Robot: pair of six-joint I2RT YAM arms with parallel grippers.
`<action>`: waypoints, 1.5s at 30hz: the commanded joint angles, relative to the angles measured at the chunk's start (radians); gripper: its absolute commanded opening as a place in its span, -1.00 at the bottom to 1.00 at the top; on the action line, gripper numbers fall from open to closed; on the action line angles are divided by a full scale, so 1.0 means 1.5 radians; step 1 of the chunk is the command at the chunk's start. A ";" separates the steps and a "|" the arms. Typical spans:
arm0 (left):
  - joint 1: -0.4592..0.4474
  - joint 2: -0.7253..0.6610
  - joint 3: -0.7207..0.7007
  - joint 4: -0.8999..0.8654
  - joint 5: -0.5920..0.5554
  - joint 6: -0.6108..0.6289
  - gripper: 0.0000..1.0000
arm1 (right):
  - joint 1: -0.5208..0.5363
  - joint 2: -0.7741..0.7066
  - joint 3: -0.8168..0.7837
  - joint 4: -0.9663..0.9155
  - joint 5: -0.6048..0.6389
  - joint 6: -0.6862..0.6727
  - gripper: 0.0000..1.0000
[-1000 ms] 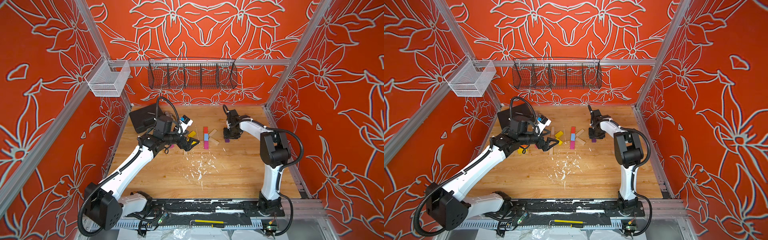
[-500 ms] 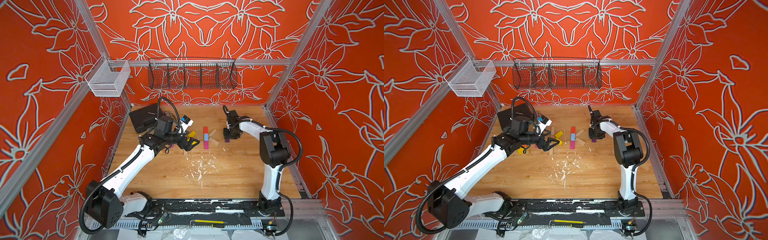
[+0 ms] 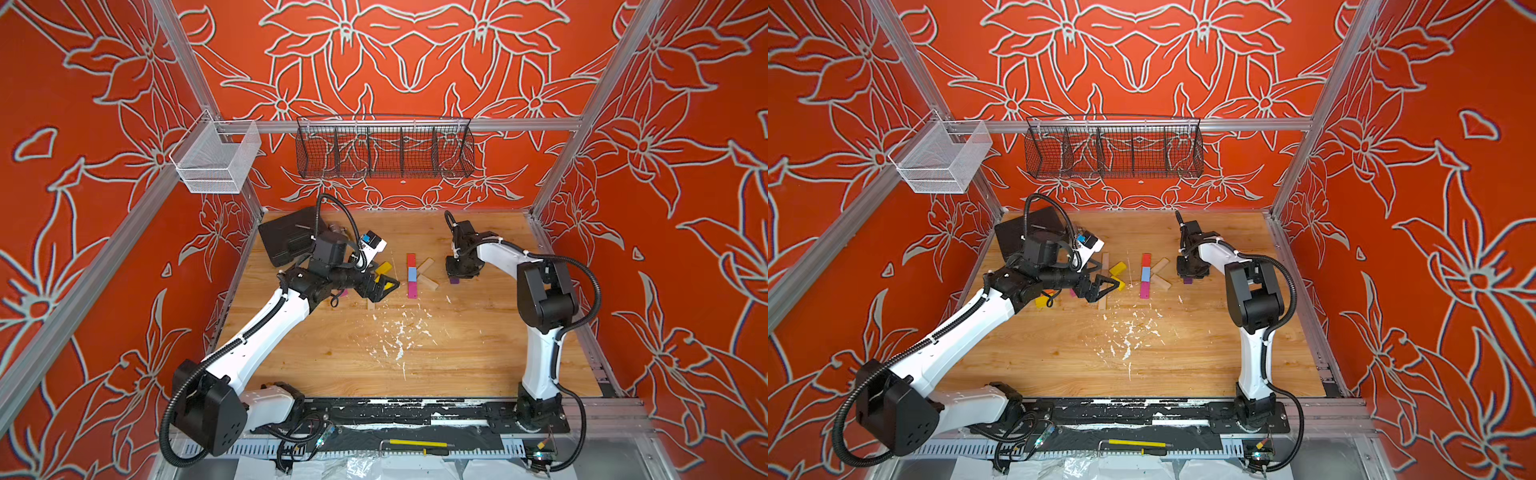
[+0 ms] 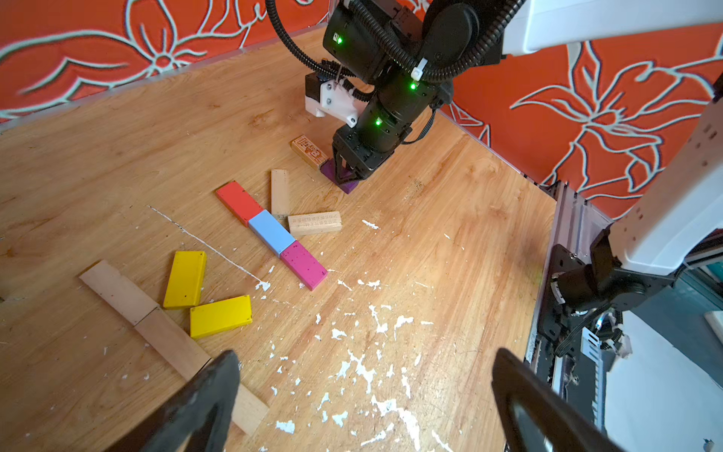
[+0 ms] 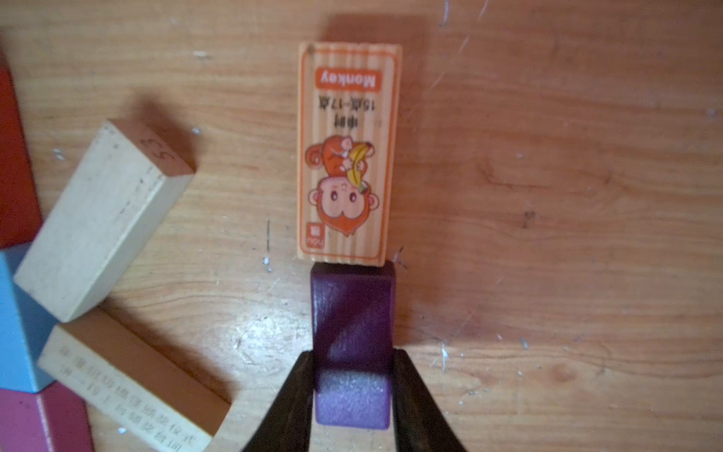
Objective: Assemble the letter k with building blocks
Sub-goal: Assemble the building block at the center of the board.
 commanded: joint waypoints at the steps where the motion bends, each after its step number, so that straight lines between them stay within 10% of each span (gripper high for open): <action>1: 0.000 0.005 0.016 0.001 0.009 0.001 0.96 | -0.004 0.016 0.014 -0.007 -0.006 0.003 -0.34; 23: 0.001 0.013 0.021 -0.007 0.001 0.001 0.96 | -0.003 0.030 0.027 -0.011 -0.012 0.004 -0.34; 45: 0.006 0.016 0.028 -0.025 -0.103 -0.028 0.96 | -0.003 -0.127 0.026 -0.039 -0.021 0.038 0.30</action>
